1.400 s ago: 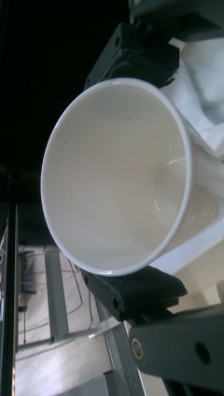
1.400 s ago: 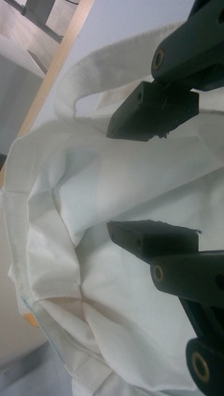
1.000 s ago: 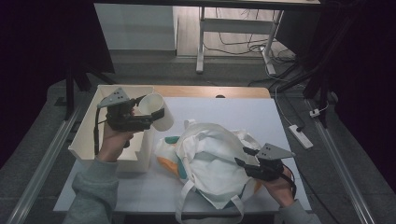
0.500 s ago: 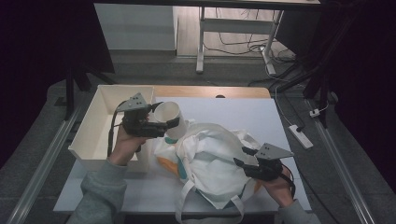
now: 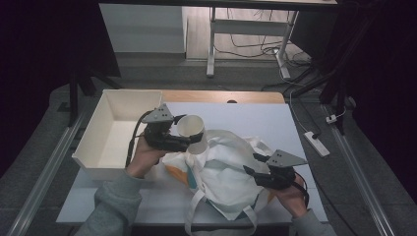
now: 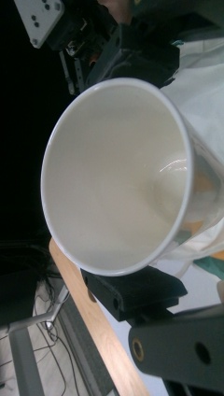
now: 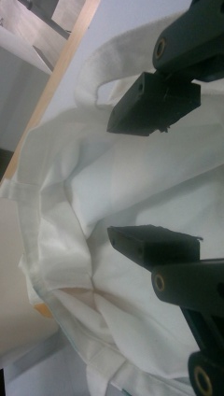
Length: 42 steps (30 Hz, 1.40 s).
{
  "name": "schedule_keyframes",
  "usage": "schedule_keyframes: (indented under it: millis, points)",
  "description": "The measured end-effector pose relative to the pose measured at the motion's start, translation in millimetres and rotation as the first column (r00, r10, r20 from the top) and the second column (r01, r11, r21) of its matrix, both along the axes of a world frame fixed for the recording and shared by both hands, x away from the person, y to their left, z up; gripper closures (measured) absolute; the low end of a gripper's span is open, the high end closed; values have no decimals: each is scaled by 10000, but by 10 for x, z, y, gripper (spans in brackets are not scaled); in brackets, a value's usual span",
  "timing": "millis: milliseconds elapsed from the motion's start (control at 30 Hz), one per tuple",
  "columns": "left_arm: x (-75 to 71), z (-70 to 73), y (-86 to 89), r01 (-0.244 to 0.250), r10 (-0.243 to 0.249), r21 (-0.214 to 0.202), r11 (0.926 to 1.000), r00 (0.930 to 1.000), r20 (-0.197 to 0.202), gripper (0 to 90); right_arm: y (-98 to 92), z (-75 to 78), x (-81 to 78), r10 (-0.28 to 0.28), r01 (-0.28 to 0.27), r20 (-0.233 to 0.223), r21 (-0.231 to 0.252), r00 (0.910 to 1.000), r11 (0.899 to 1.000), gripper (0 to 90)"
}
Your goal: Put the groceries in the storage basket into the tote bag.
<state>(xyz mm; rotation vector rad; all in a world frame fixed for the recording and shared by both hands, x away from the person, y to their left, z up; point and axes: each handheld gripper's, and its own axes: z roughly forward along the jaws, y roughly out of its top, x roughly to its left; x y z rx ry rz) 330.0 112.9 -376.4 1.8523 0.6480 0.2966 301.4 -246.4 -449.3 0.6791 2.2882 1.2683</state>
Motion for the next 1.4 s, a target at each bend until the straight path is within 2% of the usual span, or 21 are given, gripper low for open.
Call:
schedule_keyframes:
  millis: [167,300,533,633,900,1133,1267,1400]
  points:
    - [-10,-46,-114,132,-127,167,9998,9996,-263,200,27,77,-22,-13,15,-85,204,10000,9998,398]
    - [-6,-63,-199,134,-121,337,9993,9991,-405,200,57,144,-48,124,-124,17,257,9999,9996,378]
    - [34,-108,-325,223,-208,296,9993,9987,-475,200,141,194,-16,325,-324,-37,349,9995,9989,312]
    - [54,-137,-372,296,-277,446,9986,9987,-423,200,215,201,2,385,-385,-1,347,9993,9987,281]
    - [120,-180,-425,475,-453,372,9982,9973,-571,200,470,209,35,637,-638,91,207,9979,9977,204]
    - [126,-229,-528,730,-693,522,9960,9952,-694,199,647,222,71,668,-672,201,222,9976,9975,158]
    - [115,-262,-610,899,-849,641,9939,9934,-768,199,758,198,89,538,-539,326,19,9980,9985,118]
    - [108,-291,-676,1023,-963,710,9922,9918,-839,199,831,185,144,447,-453,309,182,9985,9988,111]
